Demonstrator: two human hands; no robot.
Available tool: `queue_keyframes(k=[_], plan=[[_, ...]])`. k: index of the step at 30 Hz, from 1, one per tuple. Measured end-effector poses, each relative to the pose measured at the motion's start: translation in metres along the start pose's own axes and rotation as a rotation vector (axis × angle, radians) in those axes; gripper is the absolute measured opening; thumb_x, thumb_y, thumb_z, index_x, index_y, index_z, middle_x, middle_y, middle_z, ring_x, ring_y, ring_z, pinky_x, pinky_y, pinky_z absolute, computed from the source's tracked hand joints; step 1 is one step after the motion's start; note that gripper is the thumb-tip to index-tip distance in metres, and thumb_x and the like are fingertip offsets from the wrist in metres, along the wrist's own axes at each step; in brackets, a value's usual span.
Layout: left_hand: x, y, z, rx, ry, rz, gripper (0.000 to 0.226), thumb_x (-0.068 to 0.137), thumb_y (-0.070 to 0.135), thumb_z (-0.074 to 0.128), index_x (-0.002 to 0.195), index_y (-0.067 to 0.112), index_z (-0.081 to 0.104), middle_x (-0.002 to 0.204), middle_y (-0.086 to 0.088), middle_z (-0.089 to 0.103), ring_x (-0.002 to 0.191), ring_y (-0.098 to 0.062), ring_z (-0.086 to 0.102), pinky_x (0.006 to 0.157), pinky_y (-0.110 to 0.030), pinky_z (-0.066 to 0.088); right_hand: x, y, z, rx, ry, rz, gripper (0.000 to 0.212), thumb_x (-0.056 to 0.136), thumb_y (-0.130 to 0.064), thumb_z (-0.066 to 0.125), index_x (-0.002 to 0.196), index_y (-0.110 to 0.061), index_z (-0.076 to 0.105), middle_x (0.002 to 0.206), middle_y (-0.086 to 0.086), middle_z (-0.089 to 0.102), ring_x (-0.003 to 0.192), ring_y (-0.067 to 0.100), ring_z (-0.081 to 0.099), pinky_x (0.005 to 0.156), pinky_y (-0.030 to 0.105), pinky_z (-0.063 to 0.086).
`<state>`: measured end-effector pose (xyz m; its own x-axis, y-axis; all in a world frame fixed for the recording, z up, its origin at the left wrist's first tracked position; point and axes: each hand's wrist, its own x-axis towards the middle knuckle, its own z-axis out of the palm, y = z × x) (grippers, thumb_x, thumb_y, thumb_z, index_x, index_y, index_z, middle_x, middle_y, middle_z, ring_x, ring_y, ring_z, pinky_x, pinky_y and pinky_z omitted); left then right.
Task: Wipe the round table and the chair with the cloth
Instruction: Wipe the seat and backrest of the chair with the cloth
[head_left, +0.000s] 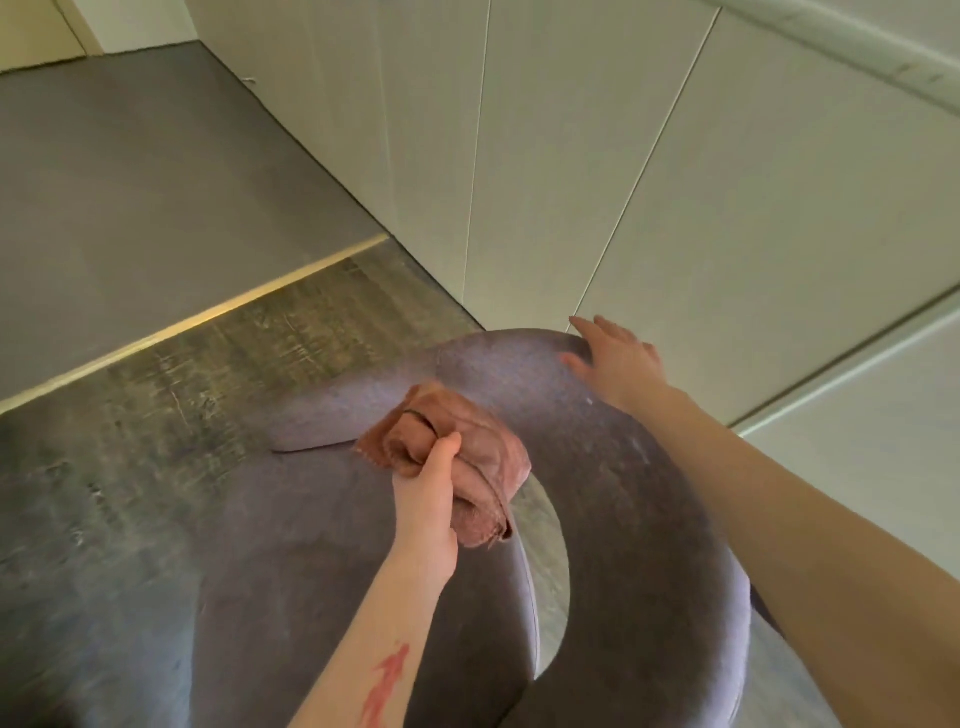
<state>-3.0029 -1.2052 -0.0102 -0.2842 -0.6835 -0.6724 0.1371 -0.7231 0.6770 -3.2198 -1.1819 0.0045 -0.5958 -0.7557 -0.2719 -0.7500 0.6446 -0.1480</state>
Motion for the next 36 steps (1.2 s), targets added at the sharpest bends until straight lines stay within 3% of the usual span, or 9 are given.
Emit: queue_keyframes(k=[5, 9, 15, 19, 23, 28, 31, 33, 36], plan=[[0.025, -0.019, -0.001, 0.099, -0.016, -0.033, 0.029, 0.084, 0.013, 0.062, 0.113, 0.011, 0.060, 0.112, -0.015, 0.067, 0.103, -0.029, 0.064, 0.099, -0.049, 0.047, 0.029, 0.003, -0.003, 0.040, -0.174, 0.042, 0.041, 0.090, -0.055, 0.043, 0.108, -0.020, 0.051, 0.104, 0.011, 0.061, 0.106, 0.033, 0.057, 0.085, 0.041, 0.042], [0.036, -0.037, 0.013, 0.117, -0.026, 0.002, 0.029, 0.086, 0.005, 0.058, 0.114, 0.011, 0.056, 0.114, -0.014, 0.065, 0.103, -0.026, 0.063, 0.100, -0.047, 0.046, 0.033, 0.008, -0.004, 0.175, -0.202, -0.026, 0.036, 0.091, -0.048, 0.047, 0.095, -0.013, 0.053, 0.068, -0.003, 0.049, 0.074, 0.024, 0.051, 0.061, 0.029, 0.036], [0.027, -0.061, 0.062, 0.179, -0.249, 0.419, 0.048, 0.088, -0.002, 0.055, 0.120, 0.032, 0.047, 0.131, -0.004, 0.054, 0.110, 0.008, 0.057, 0.097, -0.015, 0.045, 0.036, 0.016, -0.003, 0.382, -0.281, -0.029, 0.046, 0.093, -0.048, 0.042, 0.124, -0.017, 0.056, 0.121, 0.006, 0.061, 0.112, 0.024, 0.053, 0.094, 0.033, 0.038], [0.017, -0.093, 0.097, 0.514, -0.493, 0.772, 0.068, 0.080, 0.042, 0.060, 0.141, 0.038, 0.031, 0.155, -0.001, 0.021, 0.144, -0.020, 0.022, 0.118, -0.038, 0.023, 0.039, 0.019, -0.002, 0.600, -0.291, -0.029, 0.032, 0.096, -0.032, 0.046, 0.115, -0.012, 0.062, 0.100, -0.001, 0.064, 0.102, 0.017, 0.054, 0.092, 0.029, 0.039], [0.024, -0.142, 0.085, 0.809, -0.480, 1.067, 0.067, 0.075, 0.031, 0.067, 0.135, 0.031, 0.037, 0.154, -0.002, 0.021, 0.143, -0.033, 0.019, 0.120, -0.032, 0.010, 0.042, 0.020, 0.001, 0.608, -0.309, -0.010, 0.037, 0.095, -0.041, 0.043, 0.119, -0.019, 0.061, 0.114, 0.000, 0.063, 0.108, 0.018, 0.057, 0.103, 0.034, 0.041], [0.013, -0.189, 0.025, 0.919, -0.505, 0.536, 0.070, 0.082, 0.008, 0.064, 0.137, 0.043, 0.039, 0.149, 0.002, 0.040, 0.139, -0.015, 0.036, 0.111, -0.015, 0.027, 0.041, 0.021, -0.001, 0.586, -0.359, -0.003, 0.040, 0.095, -0.048, 0.039, 0.123, -0.025, 0.057, 0.120, 0.001, 0.060, 0.108, 0.024, 0.055, 0.100, 0.041, 0.042], [0.025, -0.198, 0.003, 0.713, -0.125, 0.023, 0.037, 0.089, 0.004, 0.056, 0.118, 0.025, 0.062, 0.102, 0.006, 0.068, 0.106, -0.018, 0.063, 0.076, -0.001, 0.044, 0.039, 0.019, -0.003, 0.623, -0.357, 0.028, 0.039, 0.094, -0.048, 0.041, 0.120, -0.024, 0.058, 0.109, 0.001, 0.061, 0.103, 0.026, 0.059, 0.097, 0.045, 0.046], [0.031, -0.178, 0.007, 0.430, 0.169, -0.057, 0.025, 0.089, 0.005, 0.054, 0.108, 0.017, 0.066, 0.082, 0.003, 0.066, 0.086, -0.024, 0.066, 0.076, -0.022, 0.053, 0.038, 0.018, -0.003, 0.632, -0.344, 0.030, 0.039, 0.094, -0.048, 0.042, 0.120, -0.024, 0.059, 0.107, 0.000, 0.060, 0.102, 0.026, 0.059, 0.097, 0.046, 0.046], [0.022, -0.124, 0.051, 0.189, 0.168, 0.135, 0.029, 0.089, -0.001, 0.053, 0.116, 0.003, 0.060, 0.094, -0.005, 0.066, 0.099, -0.025, 0.063, 0.097, -0.041, 0.047, 0.038, 0.019, -0.003, 0.640, -0.344, 0.030, 0.041, 0.094, -0.048, 0.042, 0.122, -0.022, 0.058, 0.115, 0.001, 0.060, 0.108, 0.025, 0.055, 0.101, 0.046, 0.042]])
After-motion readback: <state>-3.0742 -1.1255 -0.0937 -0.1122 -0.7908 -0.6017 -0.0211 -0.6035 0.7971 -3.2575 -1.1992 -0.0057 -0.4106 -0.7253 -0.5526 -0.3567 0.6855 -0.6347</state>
